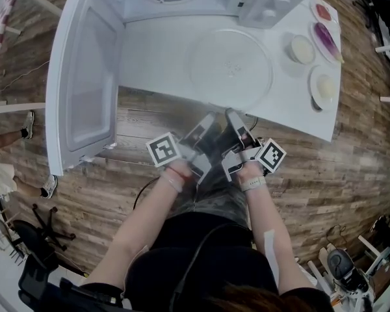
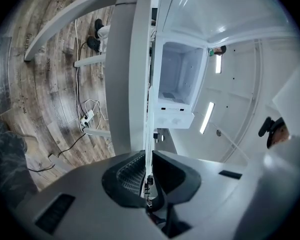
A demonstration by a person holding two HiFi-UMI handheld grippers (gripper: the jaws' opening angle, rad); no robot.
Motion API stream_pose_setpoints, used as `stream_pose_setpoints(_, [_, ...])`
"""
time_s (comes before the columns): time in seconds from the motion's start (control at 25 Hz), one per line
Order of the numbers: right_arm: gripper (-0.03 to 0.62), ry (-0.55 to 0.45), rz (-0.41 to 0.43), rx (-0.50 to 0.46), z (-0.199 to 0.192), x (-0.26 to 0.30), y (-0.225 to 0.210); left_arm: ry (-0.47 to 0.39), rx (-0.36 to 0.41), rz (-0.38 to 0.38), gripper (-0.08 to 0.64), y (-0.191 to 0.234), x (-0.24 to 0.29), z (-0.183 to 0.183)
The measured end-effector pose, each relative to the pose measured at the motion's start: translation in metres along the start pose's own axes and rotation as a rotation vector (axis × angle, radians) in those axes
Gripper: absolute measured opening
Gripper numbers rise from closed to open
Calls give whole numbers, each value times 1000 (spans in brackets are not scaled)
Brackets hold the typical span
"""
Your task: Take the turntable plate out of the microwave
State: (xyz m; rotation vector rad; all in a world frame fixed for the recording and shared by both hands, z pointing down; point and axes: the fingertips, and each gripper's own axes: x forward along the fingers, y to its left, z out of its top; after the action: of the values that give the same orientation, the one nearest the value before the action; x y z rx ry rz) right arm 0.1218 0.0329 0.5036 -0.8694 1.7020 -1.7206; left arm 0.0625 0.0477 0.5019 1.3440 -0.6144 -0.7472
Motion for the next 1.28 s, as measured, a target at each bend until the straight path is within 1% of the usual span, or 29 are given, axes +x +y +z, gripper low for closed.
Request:
stream_pose_setpoints(0.12, [60, 16, -10, -12, -1, -2, -1, -8, -3, 0, 34, 0, -3, 0])
stream_pose_setpoints(0.2, [79, 24, -11, -11, -2, -5, -2, -10, -6, -3, 34, 0, -3, -1])
stream_pose_setpoints(0.32, [94, 34, -2, -2, -5, -10, -2, 26, 29, 9, 34, -1, -4, -8])
stream_pose_setpoints(0.4, [95, 46, 2, -9, -8, -13, -1, 71, 93, 41, 34, 2, -5, -14])
stream_pose_setpoints(0.48, [95, 69, 5, -26, -11, -15, 1, 116, 175, 75, 34, 3, -7, -18])
stream_pose_setpoints(0.64, [95, 113, -1, -70, -19, -21, 6, 188, 346, 76, 32, -8, -6, -24])
stream_pose_setpoints(0.76, [92, 161, 2, -126, -28, -24, 15, 239, 486, 86, 29, -18, -6, -29])
stream_pose_setpoints(0.88, [62, 212, 2, -238, -36, -28, 25, 289, 655, 117, 15, -25, -8, -34])
stream_pose_setpoints(1.0, [43, 247, 1, -372, -40, -31, 37, 312, 801, 131, 12, -36, -7, -37])
stream_pose_setpoints(1.04, [40, 256, -7, -431, -41, -32, 40, 318, 857, 143, 11, -39, -7, -38])
stream_pose_setpoints(1.12, [34, 273, -45, -596, -43, -35, 47, 331, 988, 187, 12, -44, -9, -38])
stream_pose_setpoints(1.2, [32, 294, -107, -796, -43, -37, 51, 324, 1125, 234, 12, -51, -13, -36])
stream_pose_setpoints(1.24, [31, 305, -134, -894, -43, -37, 54, 311, 1179, 245, 12, -56, -15, -34])
stream_pose_setpoints(1.28, [31, 318, -149, -982, -45, -37, 58, 293, 1218, 249, 12, -62, -17, -32])
